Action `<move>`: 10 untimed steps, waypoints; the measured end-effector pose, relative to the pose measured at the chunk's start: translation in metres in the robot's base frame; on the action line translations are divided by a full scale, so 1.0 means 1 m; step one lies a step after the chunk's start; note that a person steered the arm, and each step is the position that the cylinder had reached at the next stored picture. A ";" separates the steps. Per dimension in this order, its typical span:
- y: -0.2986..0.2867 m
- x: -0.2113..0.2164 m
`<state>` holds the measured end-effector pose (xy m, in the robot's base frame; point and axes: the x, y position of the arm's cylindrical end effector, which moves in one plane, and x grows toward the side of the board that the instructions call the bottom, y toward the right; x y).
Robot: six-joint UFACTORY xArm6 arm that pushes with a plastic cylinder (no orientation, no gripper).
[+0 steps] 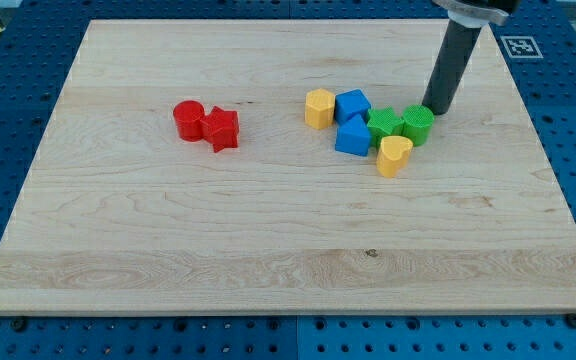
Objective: Move the cube downwards
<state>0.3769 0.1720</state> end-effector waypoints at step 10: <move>-0.139 0.014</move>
<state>0.3906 0.0333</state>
